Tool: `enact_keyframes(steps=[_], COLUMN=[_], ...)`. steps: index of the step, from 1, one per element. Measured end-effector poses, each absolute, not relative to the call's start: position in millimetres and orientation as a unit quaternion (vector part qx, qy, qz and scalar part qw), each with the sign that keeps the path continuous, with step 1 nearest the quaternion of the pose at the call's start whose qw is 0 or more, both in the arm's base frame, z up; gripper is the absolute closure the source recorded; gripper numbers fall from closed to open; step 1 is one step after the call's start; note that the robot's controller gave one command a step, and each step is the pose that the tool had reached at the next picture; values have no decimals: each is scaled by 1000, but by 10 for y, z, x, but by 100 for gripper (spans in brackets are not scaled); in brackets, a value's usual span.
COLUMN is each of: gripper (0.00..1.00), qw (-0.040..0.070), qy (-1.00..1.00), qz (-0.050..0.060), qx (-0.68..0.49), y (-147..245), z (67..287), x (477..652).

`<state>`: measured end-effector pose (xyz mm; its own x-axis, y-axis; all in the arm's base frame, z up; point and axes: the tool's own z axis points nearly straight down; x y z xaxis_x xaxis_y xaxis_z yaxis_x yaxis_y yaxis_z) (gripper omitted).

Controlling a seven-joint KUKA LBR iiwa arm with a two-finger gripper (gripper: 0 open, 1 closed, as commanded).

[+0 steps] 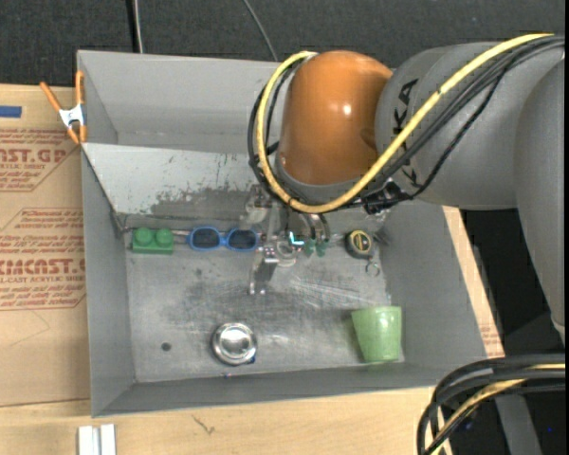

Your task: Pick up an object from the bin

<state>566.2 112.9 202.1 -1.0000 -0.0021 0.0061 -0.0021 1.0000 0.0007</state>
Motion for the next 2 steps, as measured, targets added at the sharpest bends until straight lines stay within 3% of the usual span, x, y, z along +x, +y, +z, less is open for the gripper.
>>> enact_keyframes(steps=[1,2], gripper=[0,0], qw=[-7,0], qy=[-999,-997], qz=[-3,-1], qx=[-51,73], y=[545,1305], z=[727,999], x=[5243,4859])
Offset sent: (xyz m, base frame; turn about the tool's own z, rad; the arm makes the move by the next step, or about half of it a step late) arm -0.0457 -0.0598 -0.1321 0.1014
